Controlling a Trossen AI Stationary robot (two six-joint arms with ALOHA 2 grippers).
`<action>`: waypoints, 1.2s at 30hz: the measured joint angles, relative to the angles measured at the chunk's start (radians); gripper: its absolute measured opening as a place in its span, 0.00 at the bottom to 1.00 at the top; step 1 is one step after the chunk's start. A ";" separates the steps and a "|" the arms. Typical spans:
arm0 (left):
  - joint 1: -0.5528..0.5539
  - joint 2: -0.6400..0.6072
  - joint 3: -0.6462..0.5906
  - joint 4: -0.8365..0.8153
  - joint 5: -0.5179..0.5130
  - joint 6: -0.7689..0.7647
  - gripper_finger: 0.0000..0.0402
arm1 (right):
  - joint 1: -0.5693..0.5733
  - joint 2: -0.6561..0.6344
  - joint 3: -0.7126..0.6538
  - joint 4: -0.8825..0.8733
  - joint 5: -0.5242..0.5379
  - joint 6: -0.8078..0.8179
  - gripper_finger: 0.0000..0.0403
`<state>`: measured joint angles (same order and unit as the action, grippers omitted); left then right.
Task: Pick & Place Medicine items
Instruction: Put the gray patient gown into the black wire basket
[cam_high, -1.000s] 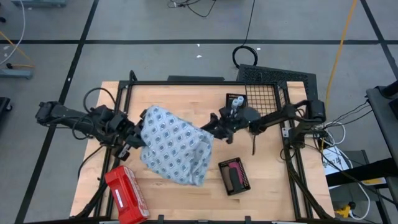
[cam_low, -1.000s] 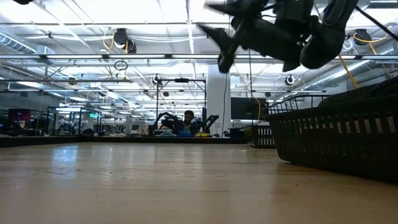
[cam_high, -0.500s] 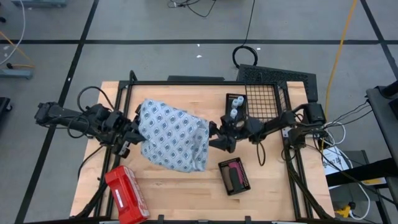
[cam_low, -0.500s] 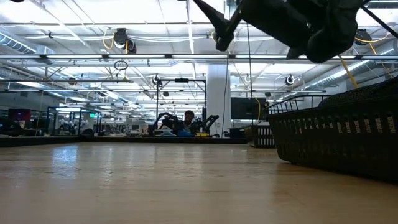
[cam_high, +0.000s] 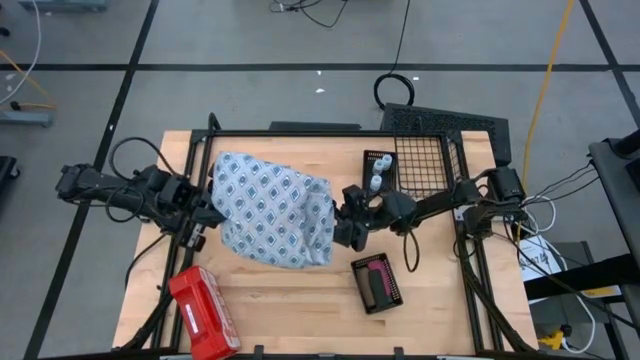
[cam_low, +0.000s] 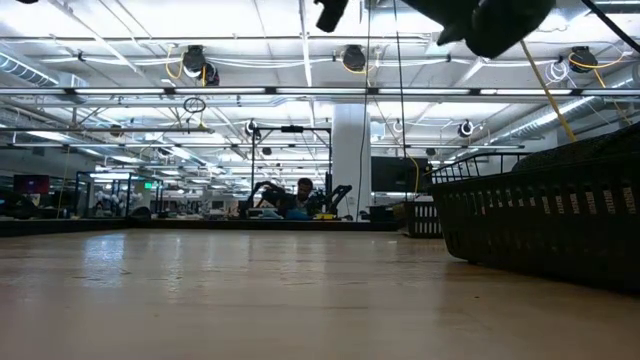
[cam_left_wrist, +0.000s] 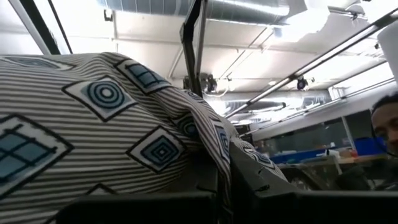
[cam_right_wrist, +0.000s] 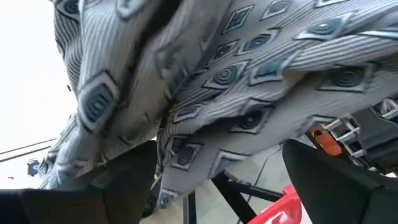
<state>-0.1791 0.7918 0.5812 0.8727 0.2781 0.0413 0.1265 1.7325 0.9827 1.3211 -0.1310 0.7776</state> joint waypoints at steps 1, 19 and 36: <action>0.000 0.000 0.000 0.003 -0.001 0.006 0.02 | 0.000 0.000 0.013 -0.014 0.000 0.000 0.83; 0.000 -0.006 0.000 0.008 -0.022 0.026 0.02 | 0.047 0.000 0.036 0.177 -0.102 -0.023 0.81; 0.001 0.020 0.000 -0.004 -0.046 0.028 0.02 | 0.010 0.000 0.052 0.066 0.052 0.019 0.81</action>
<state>-0.1783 0.8119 0.5812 0.8686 0.2324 0.0696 0.1368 1.7321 1.0351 1.3869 -0.0789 0.7965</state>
